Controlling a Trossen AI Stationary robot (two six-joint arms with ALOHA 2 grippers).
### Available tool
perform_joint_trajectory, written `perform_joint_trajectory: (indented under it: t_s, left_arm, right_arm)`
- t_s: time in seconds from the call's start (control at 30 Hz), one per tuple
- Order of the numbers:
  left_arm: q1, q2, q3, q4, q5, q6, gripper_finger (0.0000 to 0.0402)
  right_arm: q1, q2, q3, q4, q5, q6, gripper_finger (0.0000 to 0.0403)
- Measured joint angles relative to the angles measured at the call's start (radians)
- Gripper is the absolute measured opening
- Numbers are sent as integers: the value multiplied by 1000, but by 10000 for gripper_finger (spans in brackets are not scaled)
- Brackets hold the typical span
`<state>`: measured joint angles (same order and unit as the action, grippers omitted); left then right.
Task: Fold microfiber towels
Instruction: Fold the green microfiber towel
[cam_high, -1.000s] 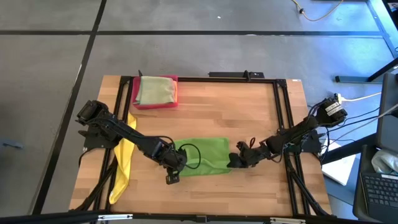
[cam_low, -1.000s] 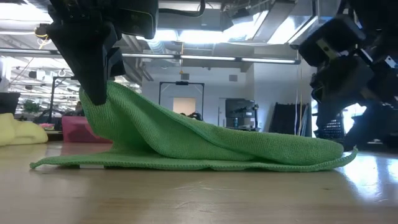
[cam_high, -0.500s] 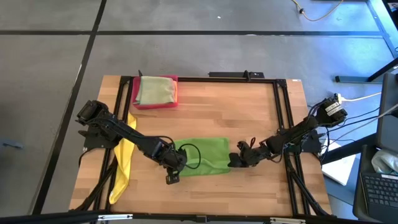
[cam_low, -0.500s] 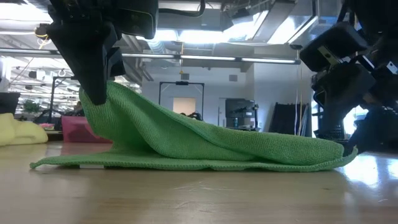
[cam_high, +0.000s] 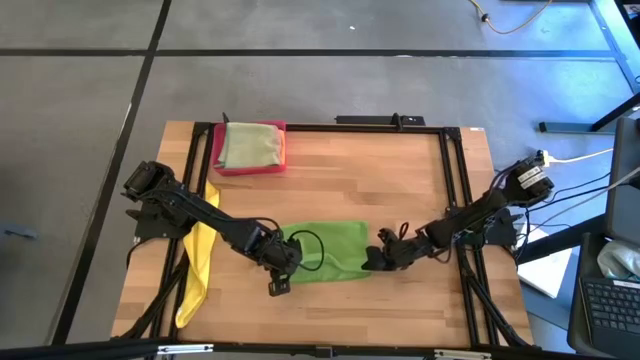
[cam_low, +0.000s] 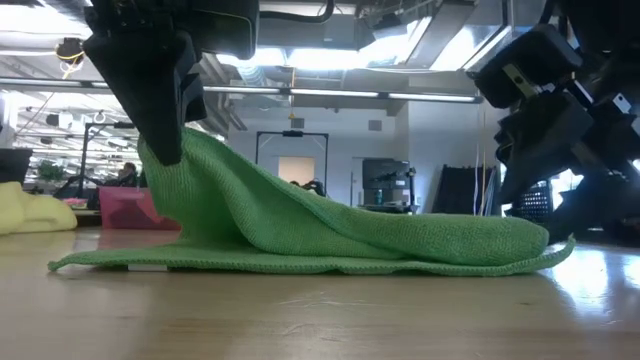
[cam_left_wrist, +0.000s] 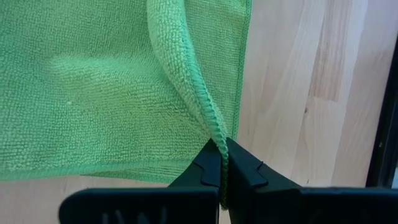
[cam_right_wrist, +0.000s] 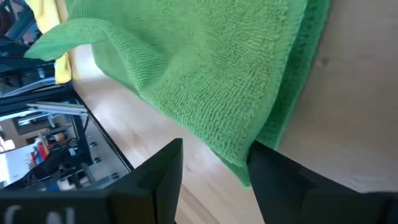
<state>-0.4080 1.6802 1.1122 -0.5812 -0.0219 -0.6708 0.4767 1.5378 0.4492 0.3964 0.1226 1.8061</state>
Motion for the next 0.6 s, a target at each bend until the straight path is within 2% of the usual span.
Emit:
perform_joint_trajectory:
  t_s: [0.2, 0.6]
  left_arm:
    - [0, 0, 0, 0, 1, -3, 0]
    - [-1, 0, 0, -1, 13, -9, 0]
  right_arm:
    - [0, 51, 0, 103, -9, -1, 177]
    - [0, 51, 0, 132, -38, -38, 177]
